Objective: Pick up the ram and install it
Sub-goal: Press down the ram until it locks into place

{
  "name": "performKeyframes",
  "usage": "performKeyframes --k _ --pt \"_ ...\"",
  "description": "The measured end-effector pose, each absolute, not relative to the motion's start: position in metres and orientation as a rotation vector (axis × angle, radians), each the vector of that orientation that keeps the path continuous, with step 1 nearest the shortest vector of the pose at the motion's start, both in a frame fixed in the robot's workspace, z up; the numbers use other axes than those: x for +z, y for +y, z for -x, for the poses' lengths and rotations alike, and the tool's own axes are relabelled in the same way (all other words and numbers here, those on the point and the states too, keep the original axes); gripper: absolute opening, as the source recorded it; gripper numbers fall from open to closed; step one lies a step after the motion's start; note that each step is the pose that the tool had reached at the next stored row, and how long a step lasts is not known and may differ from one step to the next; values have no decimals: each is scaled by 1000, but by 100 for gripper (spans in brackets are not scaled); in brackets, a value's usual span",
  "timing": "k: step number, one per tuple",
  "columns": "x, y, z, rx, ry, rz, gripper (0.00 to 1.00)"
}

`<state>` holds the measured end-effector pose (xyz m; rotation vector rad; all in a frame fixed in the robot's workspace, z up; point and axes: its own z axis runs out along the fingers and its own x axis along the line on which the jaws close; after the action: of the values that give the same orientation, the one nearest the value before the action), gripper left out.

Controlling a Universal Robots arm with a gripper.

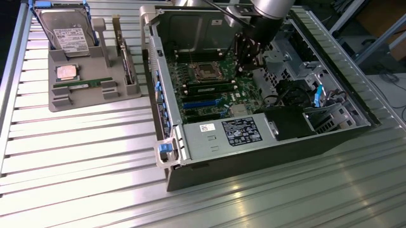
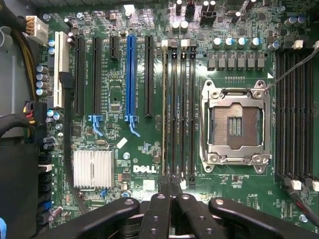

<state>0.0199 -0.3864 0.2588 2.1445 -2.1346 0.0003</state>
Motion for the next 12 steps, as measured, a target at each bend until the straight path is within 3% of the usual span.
performKeyframes --k 12 --pt "238 -387 -17 0 -2135 -2145 11"
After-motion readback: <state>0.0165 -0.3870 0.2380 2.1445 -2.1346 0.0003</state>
